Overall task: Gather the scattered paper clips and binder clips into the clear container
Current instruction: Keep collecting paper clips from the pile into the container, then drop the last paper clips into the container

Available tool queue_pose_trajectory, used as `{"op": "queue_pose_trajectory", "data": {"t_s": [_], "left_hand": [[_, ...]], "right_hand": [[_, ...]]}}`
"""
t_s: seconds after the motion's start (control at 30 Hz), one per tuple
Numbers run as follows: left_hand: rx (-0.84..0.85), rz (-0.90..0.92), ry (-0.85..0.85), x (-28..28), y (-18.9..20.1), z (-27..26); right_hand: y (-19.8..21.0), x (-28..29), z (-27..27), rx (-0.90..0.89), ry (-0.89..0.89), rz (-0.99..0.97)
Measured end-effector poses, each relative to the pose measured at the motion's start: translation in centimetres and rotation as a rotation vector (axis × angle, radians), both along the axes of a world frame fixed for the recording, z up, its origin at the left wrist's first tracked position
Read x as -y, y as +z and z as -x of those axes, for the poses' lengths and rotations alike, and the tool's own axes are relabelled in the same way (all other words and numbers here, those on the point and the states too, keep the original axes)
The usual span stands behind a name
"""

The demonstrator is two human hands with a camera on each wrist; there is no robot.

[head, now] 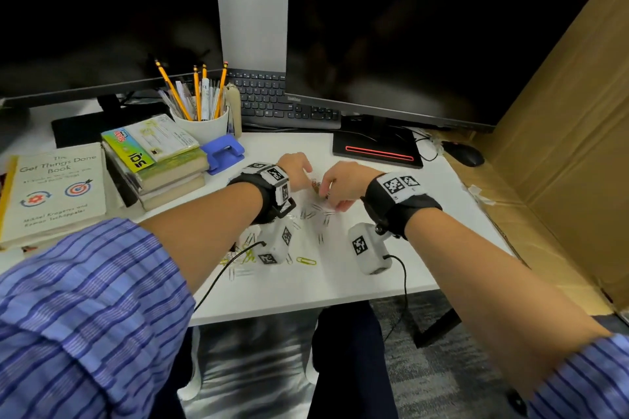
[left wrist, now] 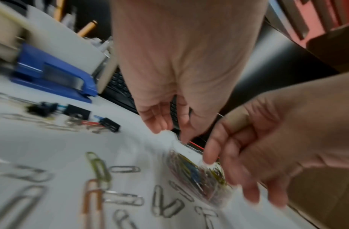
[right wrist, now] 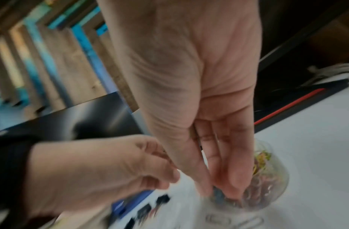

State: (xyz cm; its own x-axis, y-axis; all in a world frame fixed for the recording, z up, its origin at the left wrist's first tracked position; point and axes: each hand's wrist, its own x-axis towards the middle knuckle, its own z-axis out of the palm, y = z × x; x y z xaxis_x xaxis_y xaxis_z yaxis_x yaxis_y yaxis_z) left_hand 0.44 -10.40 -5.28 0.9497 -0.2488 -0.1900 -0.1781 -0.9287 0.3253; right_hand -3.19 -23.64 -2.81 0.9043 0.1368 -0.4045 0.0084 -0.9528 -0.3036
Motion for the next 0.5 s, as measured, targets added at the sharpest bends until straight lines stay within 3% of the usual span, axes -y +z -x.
{"op": "queue_pose_trajectory", "data": {"t_s": [0.13,0.2,0.33,0.43,0.5], "left_hand": [[-0.133,-0.153,0.033,-3.4,-0.3,0.9],[-0.182,-0.232,0.046,-4.8,-0.6,1.6],[-0.25,-0.438,-0.064,-6.9,-2.3,1.7],[-0.328,-0.512,-0.037,-10.7,-6.4,-2.0],[-0.324,-0.531,-0.003,-12.7,-6.3,-1.7]], "right_hand": [[-2.3,-2.4,1.9,0.051,0.178,0.321],[-4.2,-3.3,2.3,0.08,0.209,0.383],[-3.5,-5.6,3.9,0.049,0.2,0.197],[-2.7,-5.4,4.7,0.021,0.072,-0.076],[-2.4,-5.2,5.2,0.016,-0.004,-0.13]]}}
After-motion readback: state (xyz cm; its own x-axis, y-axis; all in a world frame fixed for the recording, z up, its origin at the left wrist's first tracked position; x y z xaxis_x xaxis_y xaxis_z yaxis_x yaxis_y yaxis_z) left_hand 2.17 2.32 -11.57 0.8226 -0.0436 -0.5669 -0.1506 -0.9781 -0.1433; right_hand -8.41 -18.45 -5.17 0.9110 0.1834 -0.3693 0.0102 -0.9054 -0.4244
